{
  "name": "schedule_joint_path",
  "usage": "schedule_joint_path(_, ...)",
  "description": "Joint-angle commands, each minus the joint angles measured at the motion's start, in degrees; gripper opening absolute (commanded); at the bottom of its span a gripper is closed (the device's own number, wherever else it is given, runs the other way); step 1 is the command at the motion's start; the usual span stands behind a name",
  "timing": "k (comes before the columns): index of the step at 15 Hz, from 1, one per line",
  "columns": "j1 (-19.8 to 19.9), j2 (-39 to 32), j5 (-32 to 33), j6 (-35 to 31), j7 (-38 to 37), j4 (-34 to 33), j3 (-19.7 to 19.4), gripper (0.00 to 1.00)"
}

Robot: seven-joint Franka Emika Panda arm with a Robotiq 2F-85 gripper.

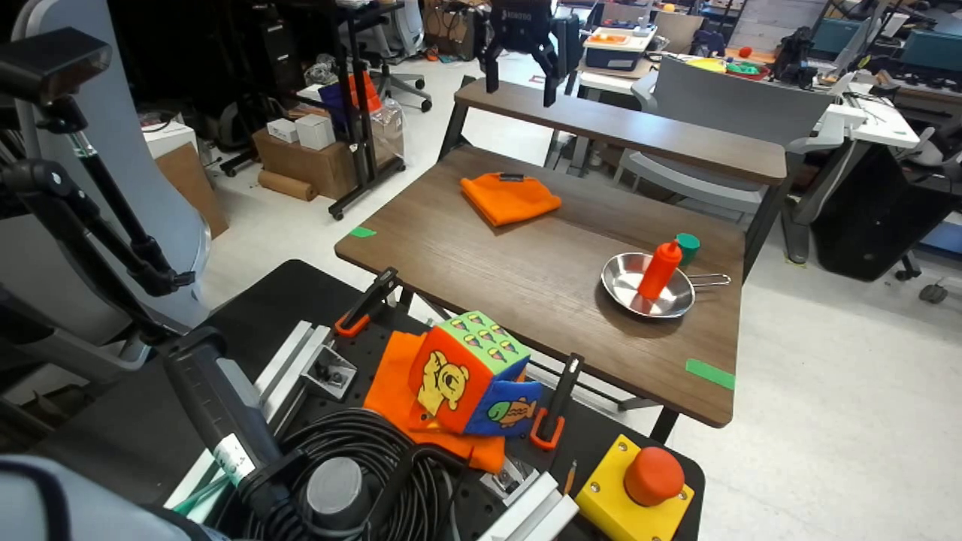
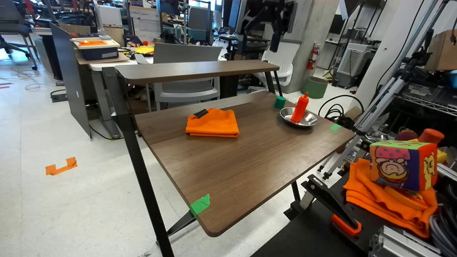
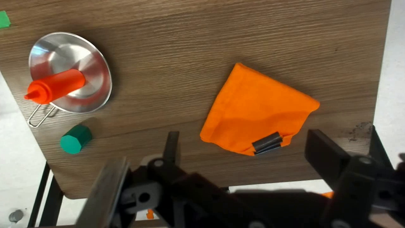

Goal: Slide the orange towel forward

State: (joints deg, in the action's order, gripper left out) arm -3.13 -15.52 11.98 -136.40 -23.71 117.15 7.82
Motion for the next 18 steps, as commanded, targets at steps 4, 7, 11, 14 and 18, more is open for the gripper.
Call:
schedule_joint_path(4, -4.6, -16.5, -1.4, 1.0, 2.7, -14.7, -4.7, 1.00)
schedule_joint_path(7, -5.5, -22.8, -2.5, 2.8, 3.6, -20.8, -5.7, 1.00)
schedule_joint_path(11, -6.7, -30.6, -2.9, 3.8, 3.7, -28.4, -7.1, 1.00)
schedule_joint_path(14, -7.1, -35.7, -4.0, 5.8, 4.5, -34.2, -7.0, 1.00)
schedule_joint_path(18, -7.6, -41.1, -5.6, 9.7, 5.8, -41.1, -6.9, 1.00)
